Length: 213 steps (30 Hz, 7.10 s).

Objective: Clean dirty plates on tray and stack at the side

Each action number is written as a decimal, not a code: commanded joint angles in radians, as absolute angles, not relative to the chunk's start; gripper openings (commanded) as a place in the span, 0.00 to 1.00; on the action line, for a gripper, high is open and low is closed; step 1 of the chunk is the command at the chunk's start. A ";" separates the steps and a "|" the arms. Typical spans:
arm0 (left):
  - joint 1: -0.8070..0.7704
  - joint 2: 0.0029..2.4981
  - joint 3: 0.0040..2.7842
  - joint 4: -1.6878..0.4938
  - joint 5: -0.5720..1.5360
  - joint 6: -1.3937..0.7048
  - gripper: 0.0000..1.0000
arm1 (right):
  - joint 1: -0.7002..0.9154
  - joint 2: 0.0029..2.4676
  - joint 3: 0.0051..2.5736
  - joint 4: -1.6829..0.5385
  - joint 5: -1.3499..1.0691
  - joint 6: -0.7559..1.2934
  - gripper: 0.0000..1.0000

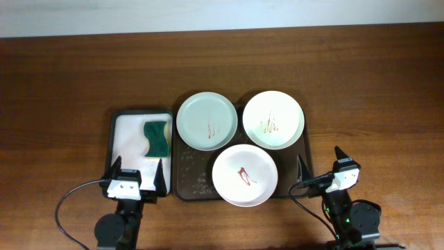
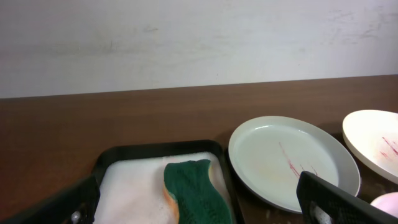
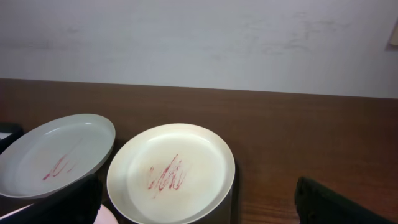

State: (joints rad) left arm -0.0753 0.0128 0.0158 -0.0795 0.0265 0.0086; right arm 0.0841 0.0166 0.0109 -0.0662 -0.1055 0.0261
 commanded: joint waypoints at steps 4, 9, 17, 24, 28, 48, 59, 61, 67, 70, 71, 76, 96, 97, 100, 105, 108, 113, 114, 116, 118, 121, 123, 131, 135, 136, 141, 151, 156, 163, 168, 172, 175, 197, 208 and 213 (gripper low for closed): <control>-0.069 0.006 0.009 -0.080 0.038 0.031 0.99 | 0.091 0.009 0.006 -0.068 -0.119 0.030 0.99; -0.069 0.006 0.009 -0.080 0.038 0.031 0.99 | 0.091 0.009 0.006 -0.068 -0.119 0.030 0.99; -0.069 0.006 0.009 -0.080 0.038 0.031 0.99 | 0.091 0.009 0.006 -0.068 -0.119 0.030 0.98; -0.069 0.006 0.009 -0.080 0.038 0.031 0.99 | 0.091 0.009 0.006 -0.068 -0.119 0.030 0.99; -0.069 0.006 0.009 -0.080 0.038 0.031 0.99 | 0.091 0.009 0.006 -0.068 -0.119 0.030 0.99; -0.069 0.150 0.244 -0.319 0.057 -0.041 0.99 | 0.091 0.022 0.138 -0.259 -0.141 0.141 0.99; -0.069 0.779 0.817 -0.728 0.133 -0.040 0.99 | 0.091 0.569 0.664 -0.736 -0.213 0.162 0.99; -0.069 0.891 0.963 -0.887 0.188 -0.040 0.99 | 0.091 0.716 0.792 -0.840 -0.213 0.162 0.99; -0.069 1.023 1.028 -0.939 0.189 -0.030 0.99 | 0.091 0.943 0.943 -0.906 -0.270 0.162 0.99; -0.069 1.094 1.028 -0.772 0.149 -0.038 0.99 | 0.091 0.990 0.943 -0.905 -0.306 0.163 0.99; -0.069 1.119 1.028 -0.739 0.148 -0.046 0.99 | 0.091 0.997 0.943 -0.905 -0.307 0.163 0.99; -0.069 1.410 1.028 -0.643 -0.008 -0.188 1.00 | 0.091 1.009 0.943 -0.905 -0.307 0.162 0.99; -0.069 1.808 1.026 -0.522 0.033 -0.266 0.21 | 0.091 1.015 0.943 -0.925 -0.307 0.163 0.98; -0.069 1.810 1.026 -0.530 0.034 -0.266 0.00 | 0.091 1.018 0.943 -0.930 -0.307 0.162 0.99; -0.069 1.791 1.045 -0.571 0.033 -0.269 0.00 | 0.091 1.045 0.942 -0.952 -0.307 0.162 0.99; -0.069 1.663 1.102 -0.740 0.038 -0.269 0.00 | 0.121 1.187 0.941 -1.007 -0.342 0.117 0.96; -0.069 1.656 1.095 -0.803 0.037 -0.269 0.00 | 0.188 1.307 0.941 -0.998 -0.340 0.117 0.91; -0.069 1.657 1.081 -0.806 0.037 -0.269 0.00 | 0.257 1.557 0.941 -0.906 -0.341 0.117 0.65; -0.069 1.657 1.081 -0.805 0.037 -0.269 0.00 | 0.258 1.594 0.941 -0.891 -0.342 0.117 0.59; -0.069 1.657 1.081 -0.802 0.037 -0.269 0.00 | 0.263 1.680 0.941 -0.854 -0.345 0.117 0.43; -0.069 1.657 1.081 -0.801 0.037 -0.269 0.00 | 0.263 1.728 0.941 -0.830 -0.356 0.117 0.26; -0.069 1.656 1.081 -0.801 0.038 -0.269 0.00 | 0.263 1.743 0.941 -0.797 -0.422 0.118 0.10; -0.069 1.656 1.081 -0.794 0.038 -0.269 0.00 | 0.263 1.743 0.941 -0.788 -0.446 0.126 0.04; -0.069 1.654 1.081 -0.772 0.038 -0.270 0.00 | 0.263 1.718 0.945 -0.777 -0.446 0.159 0.04; -0.069 1.645 1.083 -0.756 0.038 -0.269 0.00 | 0.263 1.717 0.945 -0.775 -0.446 0.159 0.04; -0.069 1.624 1.083 -0.741 0.038 -0.269 0.00 | 0.263 1.717 0.947 -0.772 -0.446 0.159 0.04; -0.091 1.417 1.082 -0.720 0.166 -0.265 0.00 | 0.263 1.714 0.950 -0.683 -0.460 0.213 0.04; -0.544 1.559 1.081 -0.601 0.266 -0.580 0.00 | 0.263 1.714 0.950 -0.685 -0.460 0.219 0.04; -0.669 1.724 1.081 -0.518 0.248 -0.854 0.00 | 0.263 1.714 0.950 -0.691 -0.460 0.218 0.04; -0.734 1.828 1.081 -0.516 0.005 -0.957 0.00 | 0.263 1.714 0.950 -0.691 -0.460 0.218 0.04; -0.735 1.834 1.081 -0.552 -0.263 -0.957 0.00 | 0.263 1.714 0.950 -0.695 -0.460 0.218 0.04; -0.738 1.835 1.081 -0.550 -0.248 -0.957 0.00 | 0.263 1.714 0.950 -0.699 -0.460 0.218 0.04; -0.765 1.835 1.081 -0.547 -0.198 -0.979 0.00 | 0.263 1.714 0.950 -0.699 -0.460 0.218 0.04; -0.942 1.885 1.081 -0.512 -0.498 -1.050 0.00 | 0.263 1.714 0.950 -0.704 -0.460 0.218 0.04; -0.892 1.639 1.082 -0.675 -0.556 -0.971 0.00 | 0.263 1.714 0.950 -0.703 -0.456 0.218 0.04; -0.811 1.521 1.082 -0.691 -0.428 -0.773 0.00 | 0.263 1.715 0.950 -0.702 -0.414 0.218 0.07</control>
